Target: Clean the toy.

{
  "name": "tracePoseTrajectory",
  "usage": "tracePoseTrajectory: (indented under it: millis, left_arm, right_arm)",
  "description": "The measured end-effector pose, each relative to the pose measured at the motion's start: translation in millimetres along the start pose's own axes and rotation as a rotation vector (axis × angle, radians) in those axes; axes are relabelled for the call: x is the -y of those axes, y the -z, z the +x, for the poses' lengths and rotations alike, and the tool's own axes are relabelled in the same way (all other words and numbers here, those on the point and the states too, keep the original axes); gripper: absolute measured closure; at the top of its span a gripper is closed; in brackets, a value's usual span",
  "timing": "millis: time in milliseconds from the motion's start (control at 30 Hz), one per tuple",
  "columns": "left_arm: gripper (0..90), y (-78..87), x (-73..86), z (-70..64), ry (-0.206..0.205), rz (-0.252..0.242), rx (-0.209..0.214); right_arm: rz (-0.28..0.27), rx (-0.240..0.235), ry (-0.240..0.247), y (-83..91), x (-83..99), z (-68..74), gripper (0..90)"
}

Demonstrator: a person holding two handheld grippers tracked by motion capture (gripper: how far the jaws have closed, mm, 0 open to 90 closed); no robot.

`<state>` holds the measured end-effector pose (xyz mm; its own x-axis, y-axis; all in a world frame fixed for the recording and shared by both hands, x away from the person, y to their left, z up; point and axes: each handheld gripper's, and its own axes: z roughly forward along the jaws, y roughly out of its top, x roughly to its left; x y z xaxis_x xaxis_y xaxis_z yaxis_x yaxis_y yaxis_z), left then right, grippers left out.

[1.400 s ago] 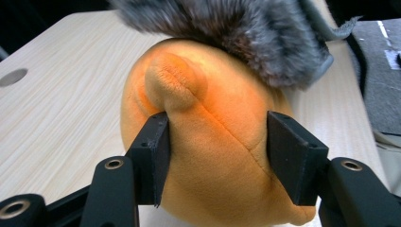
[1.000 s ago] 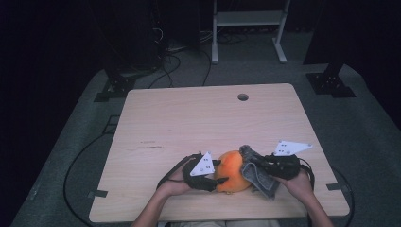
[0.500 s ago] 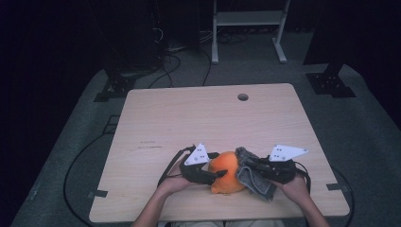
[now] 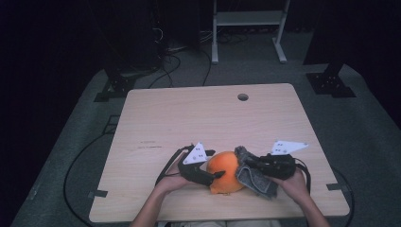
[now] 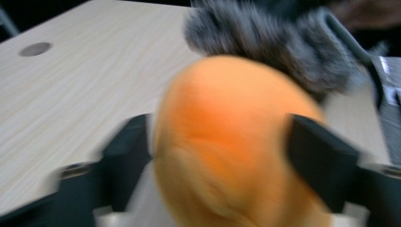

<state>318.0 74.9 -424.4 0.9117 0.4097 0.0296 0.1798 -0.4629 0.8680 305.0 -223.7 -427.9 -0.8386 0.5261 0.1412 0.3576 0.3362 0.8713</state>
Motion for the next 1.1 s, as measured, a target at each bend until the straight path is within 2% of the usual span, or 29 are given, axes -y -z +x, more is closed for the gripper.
tracePoseTrajectory:
  millis: [33,100,133,167,200,267,333,367,433,467,500,533,567,633,667,700,733,800,833,900,933,1000,1067,1100]
  left_arm:
    - [10.5,-1.3,0.1,1.5,0.018,0.013,0.008]
    - [11.0,-4.3,2.5,2.6,0.04,0.047,0.044]
    - [15.3,-5.6,4.2,2.3,0.044,0.045,0.078]
    - [22.9,-6.2,4.8,0.8,0.037,0.04,0.092]
    - [27.7,-7.0,3.5,-1.8,0.032,0.04,0.084]
    - [38.4,-7.1,-1.0,-6.8,-0.008,0.013,0.071]
    - [42.4,-6.9,-4.8,-9.0,-0.048,-0.035,0.066]
    - [43.3,-6.0,-6.1,-10.8,-0.076,-0.07,0.051]
    - [44.2,-5.5,-8.6,-15.3,-0.165,-0.113,-0.003]
    - [43.8,-5.5,-8.9,-16.8,-0.214,-0.111,-0.024]
    - [41.9,-5.8,-8.4,-16.4,-0.22,-0.102,-0.025]
    - [37.9,-6.2,-7.0,-14.8,-0.197,-0.098,-0.023]
    - [30.5,-5.6,-5.8,-11.8,-0.156,-0.101,-0.028]
    - [20.0,-3.6,-6.2,-4.7,-0.062,-0.097,-0.021]
    - [17.9,-4.0,-6.7,-2.4,-0.03,-0.065,-0.011]
    - [18.5,-5.2,-6.0,-1.7,-0.018,-0.039,-0.014]
    - [26.3,-6.0,-3.9,-2.5,-0.017,-0.04,-0.006]
    - [34.4,-6.7,-2.5,-6.1,-0.045,-0.032,-0.01]
    - [36.9,-6.3,-3.0,-7.8,-0.067,-0.027,-0.006]
    - [39.3,-5.9,-2.8,-13.0,-0.122,-0.023,0.04]
    - [39.9,-5.5,-2.8,-15.9,-0.149,-0.016,0.057]
    - [39.8,-3.7,-4.1,-19.0,-0.177,-0.011,0.078]
    - [34.1,-1.1,-7.0,-17.7,-0.173,0.003,0.08]
    - [26.8,-0.7,-9.1,-16.1,-0.147,0.009,0.068]
  right_arm:
    - [-0.003,0.011,0.0,-3.8,1.7,3.7,79.6]
    - [0.001,0.024,0.027,-3.9,-0.8,11.4,79.6]
    - [0.001,0.024,0.039,-2.6,-1.8,13.8,79.6]
    - [0.0,0.021,0.035,-1.5,-1.3,15.1,79.6]
    - [-0.001,0.027,0.031,-0.6,-0.1,15.5,79.6]
    - [-0.011,0.038,0.01,1.9,2.0,15.4,79.6]
    - [-0.037,0.053,-0.012,6.0,2.8,16.7,79.9]
    - [-0.049,0.07,-0.012,8.7,2.4,18.6,80.0]
    - [-0.085,0.085,-0.014,13.7,0.9,22.0,80.1]
    - [-0.092,0.088,-0.015,14.0,0.3,23.1,80.0]
    - [-0.088,0.099,-0.01,12.5,0.2,24.4,80.1]
    - [-0.068,0.107,-0.001,9.3,0.6,24.7,80.0]
    - [-0.054,0.101,-0.001,5.3,1.9,24.7,80.0]
    - [-0.051,0.064,-0.008,-1.3,3.0,26.1,80.1]
    - [-0.047,0.056,0.008,-4.1,2.1,29.4,80.0]
    - [-0.044,0.054,0.026,-6.6,1.1,33.2,80.1]
    - [-0.035,0.055,0.043,-7.8,0.1,36.3,80.0]
    - [-0.015,0.064,0.07,-5.2,-1.8,35.9,80.0]
    - [-0.022,0.066,0.066,-0.6,-3.1,33.0,80.0]
    - [-0.086,0.064,0.048,10.9,-5.4,27.0,80.0]
    - [-0.115,0.053,0.036,15.1,-6.8,23.8,80.0]
    - [-0.109,0.046,0.032,16.8,-7.8,18.9,79.9]
    - [-0.051,0.034,0.032,8.6,-3.2,16.1,79.9]
    - [-0.034,0.026,0.031,4.2,-0.2,16.6,79.9]
